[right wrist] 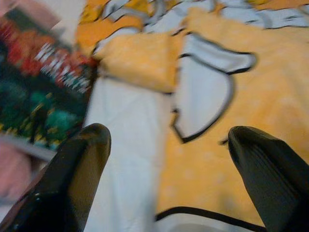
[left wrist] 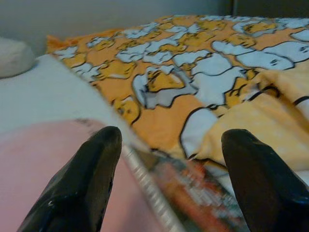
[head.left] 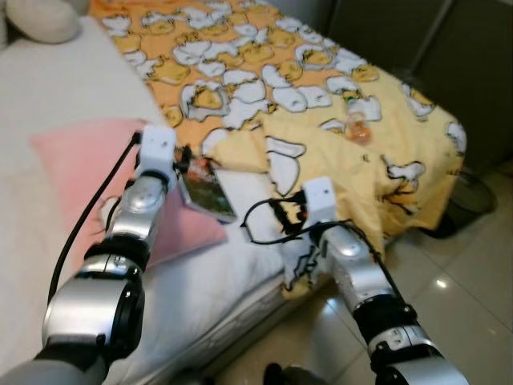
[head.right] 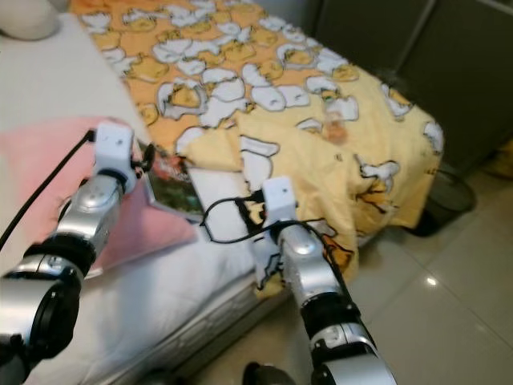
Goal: Clean up the room
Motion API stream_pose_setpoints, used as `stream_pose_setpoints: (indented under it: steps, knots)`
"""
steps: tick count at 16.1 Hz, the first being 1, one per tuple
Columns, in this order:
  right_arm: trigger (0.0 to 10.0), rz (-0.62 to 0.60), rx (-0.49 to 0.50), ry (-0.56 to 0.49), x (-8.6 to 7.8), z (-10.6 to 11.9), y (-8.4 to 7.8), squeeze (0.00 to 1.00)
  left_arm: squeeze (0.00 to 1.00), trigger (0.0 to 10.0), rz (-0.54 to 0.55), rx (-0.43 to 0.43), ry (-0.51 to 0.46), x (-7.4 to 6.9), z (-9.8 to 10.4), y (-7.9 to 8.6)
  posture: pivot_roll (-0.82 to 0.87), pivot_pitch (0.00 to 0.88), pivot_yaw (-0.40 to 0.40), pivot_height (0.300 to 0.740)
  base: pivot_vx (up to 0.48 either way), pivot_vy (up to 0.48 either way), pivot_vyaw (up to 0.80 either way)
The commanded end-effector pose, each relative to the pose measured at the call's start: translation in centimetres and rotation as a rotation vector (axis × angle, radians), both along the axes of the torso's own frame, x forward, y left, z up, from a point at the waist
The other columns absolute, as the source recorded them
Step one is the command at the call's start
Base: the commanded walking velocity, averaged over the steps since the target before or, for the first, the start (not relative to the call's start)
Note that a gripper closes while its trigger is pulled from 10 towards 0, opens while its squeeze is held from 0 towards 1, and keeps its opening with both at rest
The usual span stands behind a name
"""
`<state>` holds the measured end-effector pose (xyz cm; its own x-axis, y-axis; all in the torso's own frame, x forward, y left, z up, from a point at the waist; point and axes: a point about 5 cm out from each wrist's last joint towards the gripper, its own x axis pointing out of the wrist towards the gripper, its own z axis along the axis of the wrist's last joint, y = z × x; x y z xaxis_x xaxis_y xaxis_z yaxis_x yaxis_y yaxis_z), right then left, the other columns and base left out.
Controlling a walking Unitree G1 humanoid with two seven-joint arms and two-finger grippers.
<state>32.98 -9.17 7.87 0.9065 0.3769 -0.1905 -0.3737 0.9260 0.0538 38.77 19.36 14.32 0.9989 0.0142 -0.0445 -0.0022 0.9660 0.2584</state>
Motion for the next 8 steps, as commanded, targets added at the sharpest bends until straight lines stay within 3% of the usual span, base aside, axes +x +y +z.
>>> stream_pose_setpoints:
  steps: [1,3,5,8]
  knots:
    - [10.0,-0.007,0.021,-0.029,-0.1,0.4,-0.2,0.00,0.00,10.0,0.003,0.020,0.033,0.1,-0.2,0.0,-0.03,0.053,-0.058,0.732,0.000,0.000,-0.61]
    - [10.0,-0.013,0.037,-0.016,-0.9,-0.2,-0.9,0.00,0.00,10.0,-0.007,0.028,0.048,0.4,0.1,-0.5,-0.04,0.056,-0.055,0.732,0.000,0.000,-0.62]
    - [10.0,0.136,0.051,0.070,-2.5,-1.1,0.0,0.00,0.00,10.0,0.051,0.040,0.114,0.4,-0.4,0.2,-0.05,0.057,-0.051,0.732,0.000,0.000,0.00]
    - [10.0,0.287,0.095,0.113,-3.5,-0.7,1.1,0.00,0.00,10.0,0.053,0.034,0.117,0.4,-0.2,0.4,-0.05,0.056,-0.048,0.732,0.000,0.000,0.00]
